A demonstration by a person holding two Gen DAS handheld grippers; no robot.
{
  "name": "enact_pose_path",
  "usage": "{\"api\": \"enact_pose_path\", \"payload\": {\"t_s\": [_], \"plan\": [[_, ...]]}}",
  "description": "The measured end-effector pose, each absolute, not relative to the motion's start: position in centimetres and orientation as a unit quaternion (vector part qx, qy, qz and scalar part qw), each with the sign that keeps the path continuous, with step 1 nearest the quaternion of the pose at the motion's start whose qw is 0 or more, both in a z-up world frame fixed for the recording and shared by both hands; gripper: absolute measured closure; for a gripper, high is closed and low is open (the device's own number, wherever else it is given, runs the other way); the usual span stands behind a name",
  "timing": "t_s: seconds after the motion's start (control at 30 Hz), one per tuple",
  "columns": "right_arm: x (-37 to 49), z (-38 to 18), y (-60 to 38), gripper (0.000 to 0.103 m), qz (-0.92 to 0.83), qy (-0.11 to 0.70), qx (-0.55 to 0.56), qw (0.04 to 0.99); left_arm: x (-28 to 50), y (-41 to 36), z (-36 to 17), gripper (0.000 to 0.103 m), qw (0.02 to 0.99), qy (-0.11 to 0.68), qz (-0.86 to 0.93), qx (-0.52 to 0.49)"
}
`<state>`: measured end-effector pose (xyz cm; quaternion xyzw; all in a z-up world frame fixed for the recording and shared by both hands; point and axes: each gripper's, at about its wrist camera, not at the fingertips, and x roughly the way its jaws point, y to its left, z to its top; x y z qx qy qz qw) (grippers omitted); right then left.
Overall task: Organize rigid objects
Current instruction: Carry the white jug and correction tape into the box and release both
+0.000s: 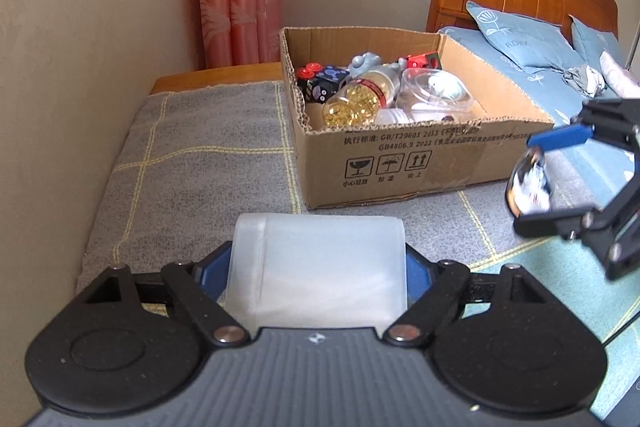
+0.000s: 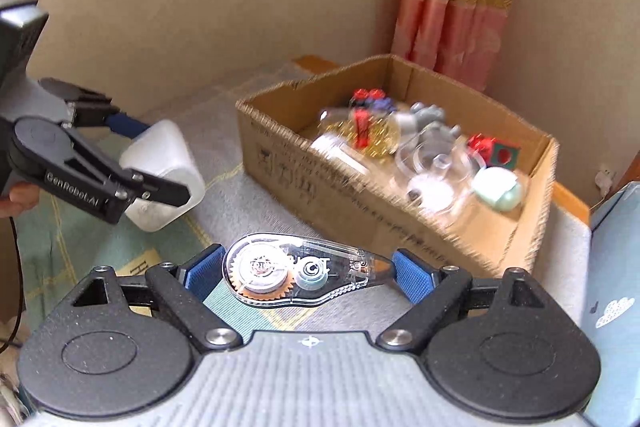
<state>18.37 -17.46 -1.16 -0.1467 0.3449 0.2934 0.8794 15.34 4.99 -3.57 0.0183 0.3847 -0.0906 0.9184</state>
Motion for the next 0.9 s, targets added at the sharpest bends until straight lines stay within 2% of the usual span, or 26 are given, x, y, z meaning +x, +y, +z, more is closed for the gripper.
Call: {"api": "enact_pose_path", "payload": {"t_s": [0.27, 0.63, 0.67, 0.73, 0.9], "plan": [[22.3, 2.1, -20.8, 0.01, 0.242, 0.328, -0.105, 0.907, 15.5, 4.9, -0.7, 0.02, 0.929, 0.358, -0.093, 0.023], [25.6, 0.3, -22.1, 0.01, 0.195, 0.363, -0.096, 0.906, 17.7, 3.7, 1.9, 0.02, 0.937, 0.331, -0.108, 0.04], [25.6, 0.2, -22.2, 0.009, 0.195, 0.364, -0.094, 0.906, 18.0, 3.5, 2.1, 0.02, 0.937, 0.33, -0.112, 0.042], [25.4, 0.2, -22.3, 0.001, 0.195, 0.36, -0.088, 0.908, 18.7, 3.1, 2.5, 0.02, 0.937, 0.328, -0.116, 0.044], [24.5, 0.8, -22.6, 0.0, 0.198, 0.346, -0.075, 0.914, 20.8, 2.1, 3.6, 0.02, 0.934, 0.329, -0.128, 0.05]]}}
